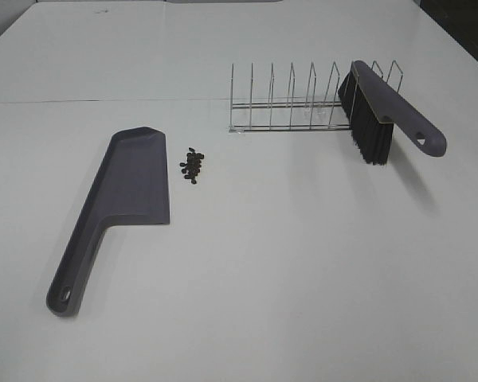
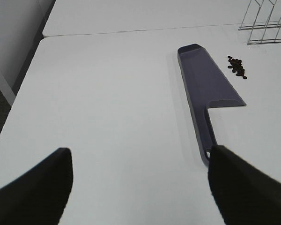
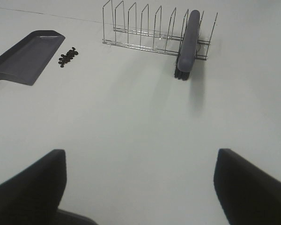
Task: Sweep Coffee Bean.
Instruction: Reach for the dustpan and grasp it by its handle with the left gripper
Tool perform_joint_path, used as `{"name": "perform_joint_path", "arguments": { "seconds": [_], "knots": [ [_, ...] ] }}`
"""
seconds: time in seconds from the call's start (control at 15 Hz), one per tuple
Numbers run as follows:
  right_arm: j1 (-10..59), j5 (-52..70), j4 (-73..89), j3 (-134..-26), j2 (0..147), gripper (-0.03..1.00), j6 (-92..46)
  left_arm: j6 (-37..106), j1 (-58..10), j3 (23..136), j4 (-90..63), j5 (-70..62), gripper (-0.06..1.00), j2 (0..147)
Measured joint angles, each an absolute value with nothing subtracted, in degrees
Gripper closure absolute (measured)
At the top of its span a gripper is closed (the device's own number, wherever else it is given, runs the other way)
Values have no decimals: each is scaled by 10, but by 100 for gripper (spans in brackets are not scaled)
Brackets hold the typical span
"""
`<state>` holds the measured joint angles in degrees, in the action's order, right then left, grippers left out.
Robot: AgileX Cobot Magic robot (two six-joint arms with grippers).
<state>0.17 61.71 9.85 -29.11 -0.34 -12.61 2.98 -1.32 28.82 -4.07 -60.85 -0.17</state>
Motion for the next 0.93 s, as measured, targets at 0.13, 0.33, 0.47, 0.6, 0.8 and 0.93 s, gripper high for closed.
{"name": "perform_joint_path", "arguments": {
  "seconds": [0.13, 0.33, 0.47, 0.6, 0.8, 0.93],
  "knots": [
    [2, 617, 99, -291, -3, 24, -126, 30, -13, 288, -41, -608, 22, -2],
    [2, 617, 99, -291, -3, 24, -126, 30, -13, 288, -41, -608, 22, -2],
    [2, 617, 99, -291, -3, 24, -126, 30, -13, 288, -41, -608, 22, -2],
    [2, 617, 99, -291, -3, 24, -126, 30, -13, 288, -41, -608, 22, -2],
    [2, 617, 99, -291, -3, 24, -126, 30, -13, 288, -41, -608, 22, -2],
    [2, 617, 99, -291, -3, 24, -126, 30, -13, 288, -41, -608, 22, -2]
  ]
}}
